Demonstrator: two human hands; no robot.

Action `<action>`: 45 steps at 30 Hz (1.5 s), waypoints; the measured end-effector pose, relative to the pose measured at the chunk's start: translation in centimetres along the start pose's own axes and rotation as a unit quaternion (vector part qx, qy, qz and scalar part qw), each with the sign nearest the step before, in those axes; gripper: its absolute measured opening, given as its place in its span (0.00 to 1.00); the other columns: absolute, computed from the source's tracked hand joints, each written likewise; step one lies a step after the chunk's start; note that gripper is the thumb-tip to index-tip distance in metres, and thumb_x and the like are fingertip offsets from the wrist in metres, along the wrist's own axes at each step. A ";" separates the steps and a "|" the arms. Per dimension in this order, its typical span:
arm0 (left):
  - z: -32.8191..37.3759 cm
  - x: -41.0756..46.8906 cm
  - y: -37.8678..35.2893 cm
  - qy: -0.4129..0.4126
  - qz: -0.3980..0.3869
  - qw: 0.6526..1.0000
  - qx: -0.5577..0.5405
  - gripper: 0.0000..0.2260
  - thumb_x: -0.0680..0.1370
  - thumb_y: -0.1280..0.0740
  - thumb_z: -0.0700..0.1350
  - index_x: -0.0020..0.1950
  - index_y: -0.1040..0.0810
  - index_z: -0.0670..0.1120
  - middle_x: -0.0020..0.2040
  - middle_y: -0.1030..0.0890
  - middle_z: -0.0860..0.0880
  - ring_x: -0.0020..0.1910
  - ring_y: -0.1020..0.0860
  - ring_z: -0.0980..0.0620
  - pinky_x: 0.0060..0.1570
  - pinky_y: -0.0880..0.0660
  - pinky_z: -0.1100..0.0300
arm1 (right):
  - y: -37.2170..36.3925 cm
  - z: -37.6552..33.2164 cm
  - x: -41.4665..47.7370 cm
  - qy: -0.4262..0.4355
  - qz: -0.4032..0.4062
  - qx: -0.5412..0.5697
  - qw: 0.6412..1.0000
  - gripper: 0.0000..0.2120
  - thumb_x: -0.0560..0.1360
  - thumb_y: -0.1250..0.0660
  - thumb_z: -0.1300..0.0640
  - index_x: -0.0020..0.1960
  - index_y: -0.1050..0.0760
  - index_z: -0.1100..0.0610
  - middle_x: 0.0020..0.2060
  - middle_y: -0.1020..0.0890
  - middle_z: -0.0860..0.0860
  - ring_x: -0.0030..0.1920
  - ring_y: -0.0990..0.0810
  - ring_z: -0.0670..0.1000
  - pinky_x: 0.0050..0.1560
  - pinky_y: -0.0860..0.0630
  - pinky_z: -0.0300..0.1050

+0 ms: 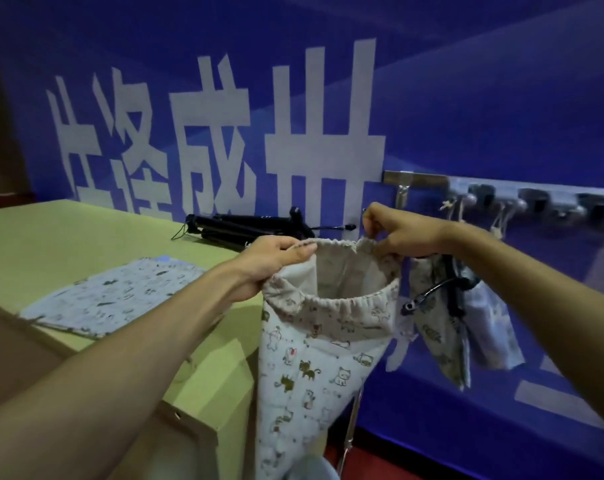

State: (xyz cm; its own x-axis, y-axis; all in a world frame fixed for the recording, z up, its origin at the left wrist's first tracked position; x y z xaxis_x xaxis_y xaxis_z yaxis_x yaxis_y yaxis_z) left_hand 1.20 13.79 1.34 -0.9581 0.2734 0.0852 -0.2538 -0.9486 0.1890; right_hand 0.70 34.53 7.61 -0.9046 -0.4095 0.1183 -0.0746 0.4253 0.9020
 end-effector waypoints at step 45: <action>-13.3 5.7 11.2 0.036 0.153 0.976 -0.152 0.10 0.78 0.32 0.44 0.39 0.21 0.40 0.33 0.19 0.46 0.29 0.20 0.53 0.32 0.24 0.62 | -16.3 -3.0 33.4 -0.009 0.063 -0.357 0.932 0.26 0.79 0.39 0.45 0.67 0.32 0.63 0.64 0.30 0.61 0.65 0.33 0.62 0.67 0.40 0.58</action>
State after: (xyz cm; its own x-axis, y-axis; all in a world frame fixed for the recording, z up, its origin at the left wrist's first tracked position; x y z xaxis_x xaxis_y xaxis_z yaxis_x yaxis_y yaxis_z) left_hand -8.84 2.57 -9.08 -0.9993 -0.0306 0.0214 0.0274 -0.9905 -0.1346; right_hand -27.00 11.49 -1.85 -0.8947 -0.3762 0.2406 0.3252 -0.1796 0.9284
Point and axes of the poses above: each hand's wrist, its own x-axis towards the middle knuckle, its own y-axis out of the back of the hand, z = x × y, the point moved 5 cm from there along x, towards the middle knuckle
